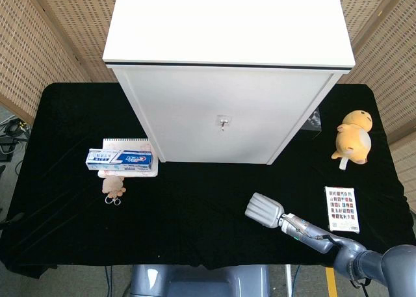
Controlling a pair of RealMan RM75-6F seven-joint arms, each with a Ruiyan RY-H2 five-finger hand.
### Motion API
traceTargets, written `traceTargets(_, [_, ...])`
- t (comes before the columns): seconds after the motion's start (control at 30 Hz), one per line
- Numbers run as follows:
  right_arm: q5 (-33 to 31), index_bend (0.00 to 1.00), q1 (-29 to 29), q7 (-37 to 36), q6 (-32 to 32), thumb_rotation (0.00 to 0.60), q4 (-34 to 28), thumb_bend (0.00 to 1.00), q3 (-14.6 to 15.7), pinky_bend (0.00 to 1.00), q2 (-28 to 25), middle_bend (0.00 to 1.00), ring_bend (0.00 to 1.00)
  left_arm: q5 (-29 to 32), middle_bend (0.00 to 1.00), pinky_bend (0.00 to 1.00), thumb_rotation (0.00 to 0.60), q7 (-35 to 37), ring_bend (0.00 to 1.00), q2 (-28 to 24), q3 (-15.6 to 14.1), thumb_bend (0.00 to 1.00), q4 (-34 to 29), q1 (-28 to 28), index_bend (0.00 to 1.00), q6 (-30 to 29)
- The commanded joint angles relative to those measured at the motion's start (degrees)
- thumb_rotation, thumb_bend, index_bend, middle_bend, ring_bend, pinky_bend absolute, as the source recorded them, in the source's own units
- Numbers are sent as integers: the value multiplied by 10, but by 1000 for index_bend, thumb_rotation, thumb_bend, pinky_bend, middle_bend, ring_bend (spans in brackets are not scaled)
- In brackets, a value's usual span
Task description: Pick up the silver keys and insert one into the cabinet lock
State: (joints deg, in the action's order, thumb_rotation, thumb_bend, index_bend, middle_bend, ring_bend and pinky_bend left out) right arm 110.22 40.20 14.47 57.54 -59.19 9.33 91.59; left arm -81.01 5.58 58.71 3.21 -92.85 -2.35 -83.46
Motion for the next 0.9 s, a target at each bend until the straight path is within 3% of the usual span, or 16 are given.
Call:
traceTargets(0.03, [-1, 576, 0, -1, 1, 600, 3, 414, 2, 965, 2, 795, 749, 0, 0, 0, 600, -1, 0, 0, 0, 0, 0, 0, 0, 0])
traceTargets(0.5, [-13, 621, 3, -1, 2, 600, 10, 579, 5, 965, 8, 801, 751, 1, 0, 0, 600, 0, 0, 0, 0, 0, 0, -1, 0, 1])
traceTargets(0.9, [-12, 654, 4, 1, 20, 600, 2, 589, 9, 965, 2, 802, 752, 0, 0, 0, 600, 0, 0, 0, -1, 0, 0, -1, 0, 1])
